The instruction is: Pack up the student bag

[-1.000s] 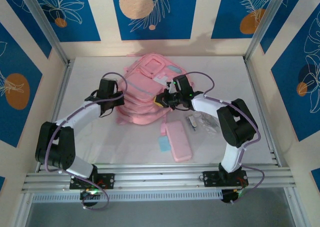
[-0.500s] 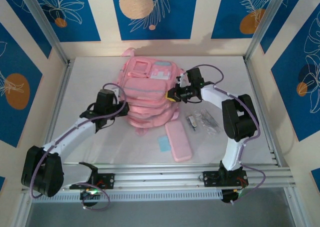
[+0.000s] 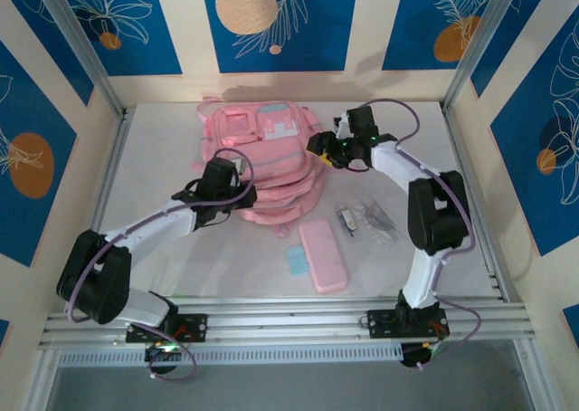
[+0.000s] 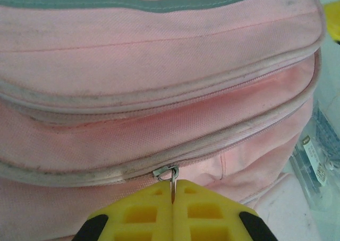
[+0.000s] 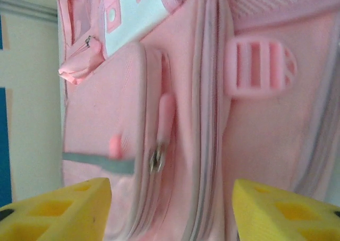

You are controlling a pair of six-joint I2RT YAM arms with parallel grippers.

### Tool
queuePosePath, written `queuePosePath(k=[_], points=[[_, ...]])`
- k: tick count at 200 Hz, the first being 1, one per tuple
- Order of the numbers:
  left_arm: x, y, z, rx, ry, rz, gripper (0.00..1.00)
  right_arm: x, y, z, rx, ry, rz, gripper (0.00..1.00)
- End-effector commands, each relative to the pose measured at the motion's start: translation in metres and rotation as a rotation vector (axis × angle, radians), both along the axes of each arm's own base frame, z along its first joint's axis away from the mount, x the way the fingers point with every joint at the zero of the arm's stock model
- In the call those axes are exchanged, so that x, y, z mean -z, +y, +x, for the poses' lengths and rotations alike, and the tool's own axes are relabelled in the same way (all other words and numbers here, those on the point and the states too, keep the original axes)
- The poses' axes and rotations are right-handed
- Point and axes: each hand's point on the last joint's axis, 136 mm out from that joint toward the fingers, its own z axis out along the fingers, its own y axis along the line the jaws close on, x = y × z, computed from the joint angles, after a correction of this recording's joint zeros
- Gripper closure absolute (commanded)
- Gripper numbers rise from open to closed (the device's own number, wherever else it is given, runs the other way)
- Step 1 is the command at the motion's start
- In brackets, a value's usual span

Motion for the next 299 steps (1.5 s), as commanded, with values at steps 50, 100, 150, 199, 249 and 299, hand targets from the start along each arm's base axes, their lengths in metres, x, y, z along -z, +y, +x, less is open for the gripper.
queuePosePath(k=[50, 100, 150, 199, 249, 299], points=[[-0.016, -0.029, 0.004, 0.063, -0.050, -0.026, 1.00, 0.008, 0.023, -0.074, 0.088, 0.163, 0.114, 0.36], [-0.022, -0.041, -0.007, 0.094, -0.059, -0.045, 1.00, 0.023, 0.057, -0.068, 0.090, 0.162, 0.161, 0.38], [-0.003, -0.026, -0.013, 0.071, -0.035, 0.030, 1.00, 0.044, 0.040, -0.043, 0.174, 0.109, 0.024, 0.82], [0.012, 0.023, -0.007, -0.005, -0.068, 0.237, 1.00, 0.029, 0.019, -0.045, 0.178, 0.040, 0.016, 1.00], [0.010, 0.059, 0.005, 0.021, -0.090, 0.308, 1.00, 0.015, 0.009, -0.041, 0.057, -0.027, -0.007, 1.00], [0.021, 0.102, 0.021, -0.008, -0.034, 0.442, 1.00, 0.005, 0.015, -0.038, -0.065, -0.082, -0.017, 1.00]])
